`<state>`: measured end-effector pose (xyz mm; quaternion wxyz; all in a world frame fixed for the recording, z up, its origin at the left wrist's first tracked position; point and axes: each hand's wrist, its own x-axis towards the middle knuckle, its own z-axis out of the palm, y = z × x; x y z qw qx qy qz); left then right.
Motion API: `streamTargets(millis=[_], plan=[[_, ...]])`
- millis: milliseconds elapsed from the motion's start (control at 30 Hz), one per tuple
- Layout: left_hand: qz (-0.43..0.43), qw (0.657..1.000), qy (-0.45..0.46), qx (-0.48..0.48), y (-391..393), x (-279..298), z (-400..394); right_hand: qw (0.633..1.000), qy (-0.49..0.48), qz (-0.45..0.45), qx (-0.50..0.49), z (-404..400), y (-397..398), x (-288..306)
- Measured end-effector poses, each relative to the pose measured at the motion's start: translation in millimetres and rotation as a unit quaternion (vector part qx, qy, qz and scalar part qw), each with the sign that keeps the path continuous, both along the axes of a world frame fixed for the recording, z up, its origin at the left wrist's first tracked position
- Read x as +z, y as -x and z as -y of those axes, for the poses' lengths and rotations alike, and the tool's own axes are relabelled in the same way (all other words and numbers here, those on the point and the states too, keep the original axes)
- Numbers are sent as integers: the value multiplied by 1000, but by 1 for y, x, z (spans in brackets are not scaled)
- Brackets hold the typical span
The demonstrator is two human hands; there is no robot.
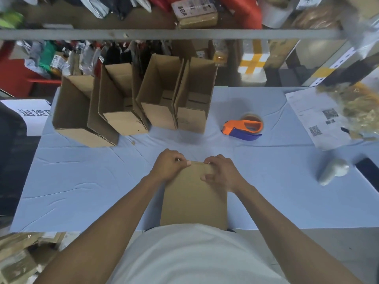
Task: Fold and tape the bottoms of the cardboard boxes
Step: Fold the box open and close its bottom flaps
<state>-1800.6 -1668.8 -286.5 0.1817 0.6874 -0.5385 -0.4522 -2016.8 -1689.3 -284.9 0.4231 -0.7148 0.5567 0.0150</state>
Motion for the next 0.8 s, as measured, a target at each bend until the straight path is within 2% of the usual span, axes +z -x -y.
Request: streamTargets(millis=[167, 367, 500, 600, 667, 733, 800], plan=[[-57, 997, -35, 28, 5, -3, 10, 998, 43, -30, 31, -1, -3, 2], [-98, 983, -134, 78, 9, -3, 24, 987, 23, 57, -149, 3, -14, -8], [-8, 993, -73, 92, 20, -14, 22, 977, 17, 47, -205, 4, -23, -13], [157, 987, 8, 34, 27, -7, 26, 968, 2, 64, -242, 6, -25, -13], [264, 955, 113, -75, 34, 0, 23, 978, 63, 56, -189, 2, -24, -13], [272, 925, 193, -179, 43, -1, 9, 983, 122, 52, -127, -3, -16, -18], [264, 923, 203, -192, 48, -4, -9, 985, 145, 52, -84, -2, -8, -23]])
